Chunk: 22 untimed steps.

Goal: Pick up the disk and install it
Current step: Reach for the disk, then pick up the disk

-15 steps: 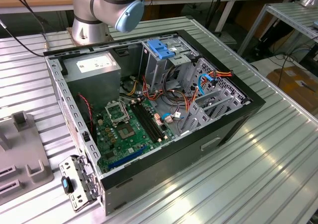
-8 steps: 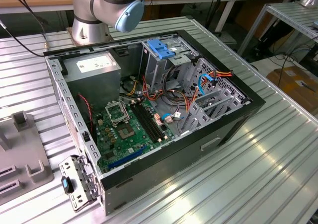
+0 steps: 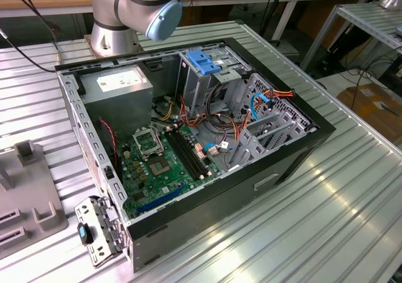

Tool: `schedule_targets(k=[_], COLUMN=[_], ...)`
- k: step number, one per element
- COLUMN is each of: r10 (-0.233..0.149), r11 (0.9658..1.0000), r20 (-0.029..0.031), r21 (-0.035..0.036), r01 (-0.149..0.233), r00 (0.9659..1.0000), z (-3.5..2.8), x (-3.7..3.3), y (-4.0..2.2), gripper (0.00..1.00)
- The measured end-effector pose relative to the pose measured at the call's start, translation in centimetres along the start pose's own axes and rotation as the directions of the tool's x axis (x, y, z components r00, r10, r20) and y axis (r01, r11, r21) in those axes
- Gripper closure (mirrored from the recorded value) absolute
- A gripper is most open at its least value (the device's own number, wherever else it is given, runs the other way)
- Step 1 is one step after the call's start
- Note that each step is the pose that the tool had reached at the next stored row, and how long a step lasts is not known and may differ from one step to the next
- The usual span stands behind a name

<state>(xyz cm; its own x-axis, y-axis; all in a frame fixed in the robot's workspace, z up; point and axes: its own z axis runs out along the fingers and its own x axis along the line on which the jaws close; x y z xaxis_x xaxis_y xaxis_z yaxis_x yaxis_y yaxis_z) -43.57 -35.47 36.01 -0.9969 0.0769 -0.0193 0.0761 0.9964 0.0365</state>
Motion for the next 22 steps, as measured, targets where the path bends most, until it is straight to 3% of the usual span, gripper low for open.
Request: schedule_targets(k=[6, 10, 22], r10=[-0.001, -0.002, -0.007], r11=[1.0, 1.0, 1.0], r20=[-0.0004, -0.0002, -0.0003], r21=[0.0002, 0.0009, 0.0007], r01=[0.001, 0.002, 0.007], r00=[1.0, 1.0, 1.0], z=[0.42, 0.76, 0.78], x=[0.66, 0.69, 0.7], y=[-0.21, -0.22, -0.22], gripper=[0.89, 0.89, 0.89])
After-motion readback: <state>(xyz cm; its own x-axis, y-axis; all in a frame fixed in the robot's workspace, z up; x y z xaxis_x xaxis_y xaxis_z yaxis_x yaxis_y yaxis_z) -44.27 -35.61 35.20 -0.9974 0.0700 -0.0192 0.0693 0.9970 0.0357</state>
